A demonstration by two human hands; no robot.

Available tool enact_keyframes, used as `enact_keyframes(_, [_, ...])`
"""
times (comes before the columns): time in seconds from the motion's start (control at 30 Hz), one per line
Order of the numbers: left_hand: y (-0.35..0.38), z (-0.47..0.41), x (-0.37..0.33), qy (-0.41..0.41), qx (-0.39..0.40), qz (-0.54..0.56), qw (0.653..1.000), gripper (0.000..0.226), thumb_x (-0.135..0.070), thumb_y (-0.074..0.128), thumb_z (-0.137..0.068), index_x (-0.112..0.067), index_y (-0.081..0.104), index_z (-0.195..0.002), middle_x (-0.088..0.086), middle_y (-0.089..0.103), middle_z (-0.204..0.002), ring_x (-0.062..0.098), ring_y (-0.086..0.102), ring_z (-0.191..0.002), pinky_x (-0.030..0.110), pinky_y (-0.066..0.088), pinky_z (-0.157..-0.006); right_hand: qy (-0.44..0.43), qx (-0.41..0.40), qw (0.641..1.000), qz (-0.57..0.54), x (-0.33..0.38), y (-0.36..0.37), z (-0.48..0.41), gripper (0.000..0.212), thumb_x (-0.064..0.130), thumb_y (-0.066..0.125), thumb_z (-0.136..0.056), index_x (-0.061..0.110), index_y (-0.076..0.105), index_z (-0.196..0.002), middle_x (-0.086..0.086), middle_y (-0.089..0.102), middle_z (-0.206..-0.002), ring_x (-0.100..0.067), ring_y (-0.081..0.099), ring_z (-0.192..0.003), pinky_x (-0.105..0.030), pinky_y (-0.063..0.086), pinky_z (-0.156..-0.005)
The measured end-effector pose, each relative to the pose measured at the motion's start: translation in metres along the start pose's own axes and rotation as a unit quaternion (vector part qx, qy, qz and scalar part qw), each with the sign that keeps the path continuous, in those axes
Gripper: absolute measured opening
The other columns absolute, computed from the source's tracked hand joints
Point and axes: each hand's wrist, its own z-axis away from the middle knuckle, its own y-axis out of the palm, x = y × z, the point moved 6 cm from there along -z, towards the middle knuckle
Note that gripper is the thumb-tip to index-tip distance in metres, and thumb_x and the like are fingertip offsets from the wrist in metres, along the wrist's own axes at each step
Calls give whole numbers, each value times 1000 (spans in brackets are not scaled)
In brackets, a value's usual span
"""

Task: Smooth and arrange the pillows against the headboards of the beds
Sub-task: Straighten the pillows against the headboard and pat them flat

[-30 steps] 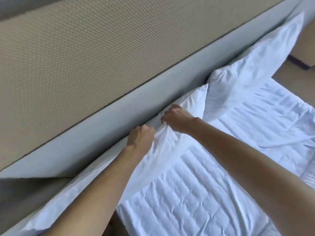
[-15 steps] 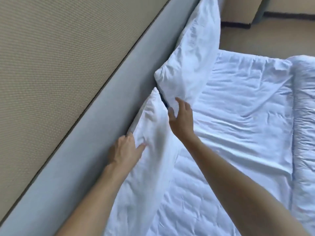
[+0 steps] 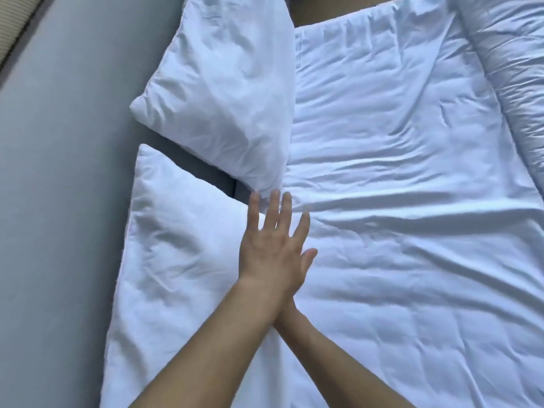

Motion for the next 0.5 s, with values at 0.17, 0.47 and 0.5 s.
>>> enact_keyframes(0.17, [81,1,108,-81,38,-156,984,78,-75,-12,-84,-44,-4,-155,9,-6,-168,28,-14,-153,61,-29,-109,-51,5,998,23,-27,12,-24,57,50,23,-102,48,2,-155,13,-6,-167,3,-15,-149,-29,-14,-119])
enact_keyframes(0.47, [79,15,137,-101,37,-148,983,83,-78,-15,-81,-41,-7,-155,9,-7,-167,25,-16,-153,57,-31,-109,39,-62,997,15,-70,16,-37,57,30,35,-108,10,17,-158,-3,12,-168,-11,6,-154,-31,2,-125])
enact_keyframes(0.5, [76,16,133,-108,45,-159,980,80,-74,-11,-85,-38,-7,-156,11,-9,-167,27,-17,-153,59,-30,-109,64,-71,995,-36,-62,15,-27,57,34,32,-108,15,15,-159,1,10,-168,-7,4,-153,-31,1,-125])
